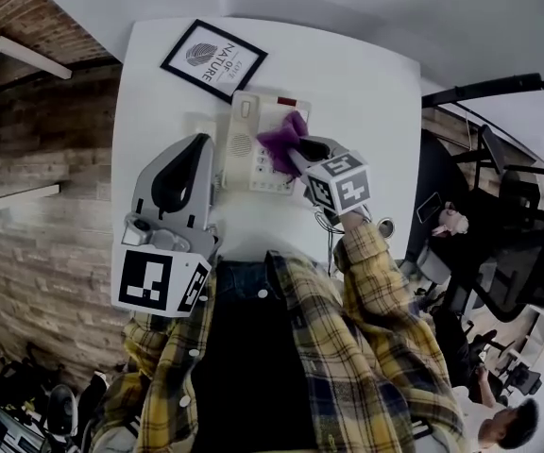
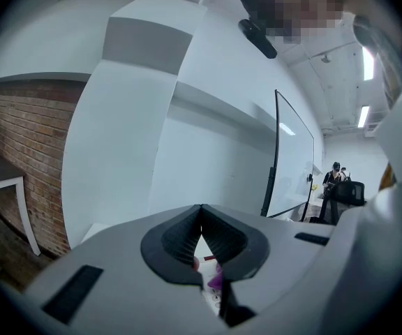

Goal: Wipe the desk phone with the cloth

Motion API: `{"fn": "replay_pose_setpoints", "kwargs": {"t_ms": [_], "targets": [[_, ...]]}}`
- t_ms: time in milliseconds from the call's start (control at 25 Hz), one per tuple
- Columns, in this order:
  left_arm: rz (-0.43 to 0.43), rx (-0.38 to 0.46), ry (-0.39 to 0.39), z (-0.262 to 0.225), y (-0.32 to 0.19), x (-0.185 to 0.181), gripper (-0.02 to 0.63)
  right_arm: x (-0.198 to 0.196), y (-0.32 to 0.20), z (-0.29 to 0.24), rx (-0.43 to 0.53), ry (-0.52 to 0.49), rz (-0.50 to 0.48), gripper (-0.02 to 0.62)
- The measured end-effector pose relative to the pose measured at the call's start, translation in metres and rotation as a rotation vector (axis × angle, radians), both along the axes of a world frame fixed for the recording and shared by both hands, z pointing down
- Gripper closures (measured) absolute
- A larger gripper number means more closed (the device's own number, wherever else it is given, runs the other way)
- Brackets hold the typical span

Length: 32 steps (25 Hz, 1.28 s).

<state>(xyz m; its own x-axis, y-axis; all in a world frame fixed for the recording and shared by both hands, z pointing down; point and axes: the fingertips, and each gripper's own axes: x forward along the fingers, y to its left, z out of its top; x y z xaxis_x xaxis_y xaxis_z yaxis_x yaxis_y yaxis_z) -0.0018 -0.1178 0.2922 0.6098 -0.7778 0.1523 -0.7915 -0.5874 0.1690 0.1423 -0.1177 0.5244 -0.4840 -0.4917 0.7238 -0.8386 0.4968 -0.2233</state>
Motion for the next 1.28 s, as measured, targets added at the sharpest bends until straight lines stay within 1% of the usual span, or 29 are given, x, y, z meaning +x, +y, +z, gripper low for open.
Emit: {"fn": "replay_pose_setpoints", "kwargs": {"t_ms": [320,520,1080,1280], "targets": [[0.018,0.007,0.007,-0.003,0.004,0.002,0.592,-0.012,0.038,0.010,-0.043,-0.020,-0.005,0.535],[0.031,0.009,0.009,-0.005,0.006,0.004,0.592,-0.020,0.067,0.020,-0.086,-0.028,-0.022,0.535],[0.110,0.010,0.019,-0.005,0.014,0.012,0.592,-0.028,0.111,0.032,-0.133,-0.066,0.069,0.535],[0.144,-0.002,0.012,0.000,0.019,0.014,0.592,-0.028,0.119,0.030,-0.140,-0.079,0.102,0.535]]}}
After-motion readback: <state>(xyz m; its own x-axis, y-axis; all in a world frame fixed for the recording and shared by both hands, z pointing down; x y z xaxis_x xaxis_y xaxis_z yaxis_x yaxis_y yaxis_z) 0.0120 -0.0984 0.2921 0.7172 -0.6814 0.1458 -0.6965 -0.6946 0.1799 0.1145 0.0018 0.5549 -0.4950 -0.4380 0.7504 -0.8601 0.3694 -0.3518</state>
